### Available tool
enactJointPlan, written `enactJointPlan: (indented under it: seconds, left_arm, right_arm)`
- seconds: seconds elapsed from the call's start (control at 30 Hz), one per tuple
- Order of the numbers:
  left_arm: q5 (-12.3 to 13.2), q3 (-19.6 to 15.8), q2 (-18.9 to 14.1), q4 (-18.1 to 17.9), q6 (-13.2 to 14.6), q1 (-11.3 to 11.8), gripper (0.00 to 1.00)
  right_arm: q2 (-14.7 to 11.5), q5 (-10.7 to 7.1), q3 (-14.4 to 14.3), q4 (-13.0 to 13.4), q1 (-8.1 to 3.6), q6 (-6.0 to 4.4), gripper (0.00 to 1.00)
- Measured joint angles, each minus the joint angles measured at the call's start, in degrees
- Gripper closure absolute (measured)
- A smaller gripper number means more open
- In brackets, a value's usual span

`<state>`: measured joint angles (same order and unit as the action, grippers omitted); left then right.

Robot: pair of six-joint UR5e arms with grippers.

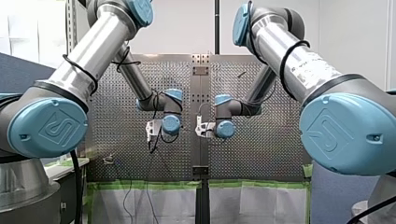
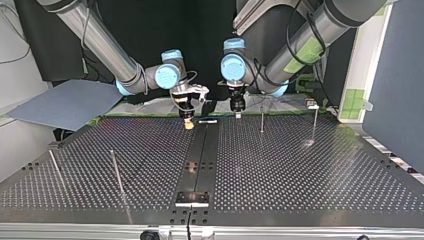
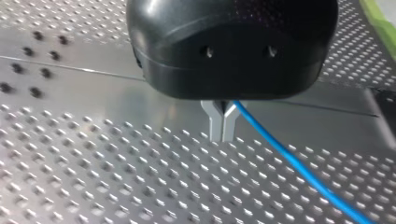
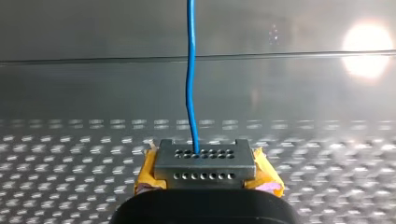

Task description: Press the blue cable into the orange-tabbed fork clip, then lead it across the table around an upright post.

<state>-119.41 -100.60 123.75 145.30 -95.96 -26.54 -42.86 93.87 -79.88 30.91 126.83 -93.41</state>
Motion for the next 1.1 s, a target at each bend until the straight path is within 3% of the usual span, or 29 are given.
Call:
enactJointPlan:
  seconds: [0.67, 0.83, 1.1]
  left_arm:
    - [-0.6, 7.6, -10.0, 9.1, 1.0, -2.7, 1.00]
    - [-1.3, 9.1, -12.5, 10.1, 1.3, -2.8, 1.00]
    - [-1.3, 10.7, -13.2, 10.4, 2.3, -2.6, 1.00]
  right_arm:
    - [-9.5, -0.05, 2.7, -4.9, -0.40, 0.13, 1.00]
    - [-12.1, -0.08, 4.0, -6.0, -0.77, 0.22, 1.00]
    - [-16.2, -0.09, 5.7, -8.2, -1.05, 0.51, 1.00]
